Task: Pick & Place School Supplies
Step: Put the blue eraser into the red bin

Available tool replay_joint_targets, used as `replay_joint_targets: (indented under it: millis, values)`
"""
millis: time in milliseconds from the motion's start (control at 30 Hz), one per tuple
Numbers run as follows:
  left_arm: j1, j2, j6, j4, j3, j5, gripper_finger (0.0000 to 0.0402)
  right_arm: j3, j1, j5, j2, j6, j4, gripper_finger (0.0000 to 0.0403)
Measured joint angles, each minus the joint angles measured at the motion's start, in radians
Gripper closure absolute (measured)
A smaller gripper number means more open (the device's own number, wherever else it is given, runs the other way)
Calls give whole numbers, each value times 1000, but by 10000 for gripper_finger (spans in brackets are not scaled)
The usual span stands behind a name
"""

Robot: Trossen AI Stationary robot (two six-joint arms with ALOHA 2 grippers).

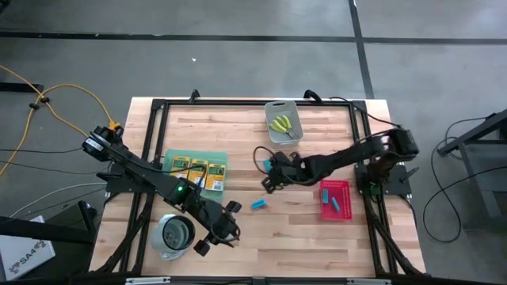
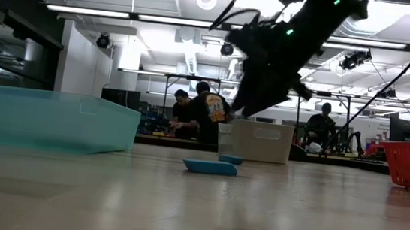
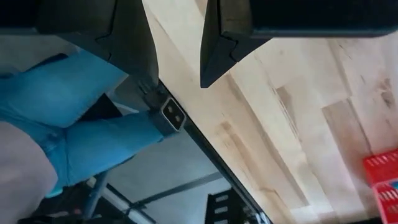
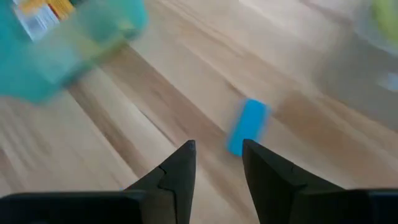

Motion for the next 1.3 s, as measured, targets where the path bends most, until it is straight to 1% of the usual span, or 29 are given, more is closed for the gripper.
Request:
replay_joint_targets:
  millis: [100,167,233,333,433,500,533,733,800,933,1100,1167,1300]
  values:
    - [-16,0,6,-5,0,0,287,-1,8,57,36,-2,17,279]
    - [-25,0,6,-6,1,-6,287,4,8,62,65,1,75,279]
    - [-33,-1,6,-5,0,-11,287,-2,9,57,93,0,75,279]
    - [-36,-1,6,-4,0,-15,287,2,7,60,133,12,136,279]
    - [-38,-2,2,-4,0,-18,287,1,8,89,173,30,157,279]
    - [-38,-2,2,-3,0,-18,287,-3,9,102,182,33,140,279]
    - [-38,-3,2,-2,0,-18,287,-2,9,121,193,30,165,279]
    - [-38,-3,6,-2,0,-18,287,2,8,154,198,23,190,279]
    - [-38,-3,6,-1,0,-18,287,1,8,183,197,21,173,279]
    - [-38,-3,6,-3,0,-19,287,1,8,192,198,22,163,279]
    - [-38,-3,9,-4,0,-19,287,1,8,186,198,20,169,279]
    - [-38,-3,10,-4,0,-19,287,1,8,176,197,-16,169,279]
    - [-38,-3,9,-4,0,-19,287,1,8,153,174,-25,103,279]
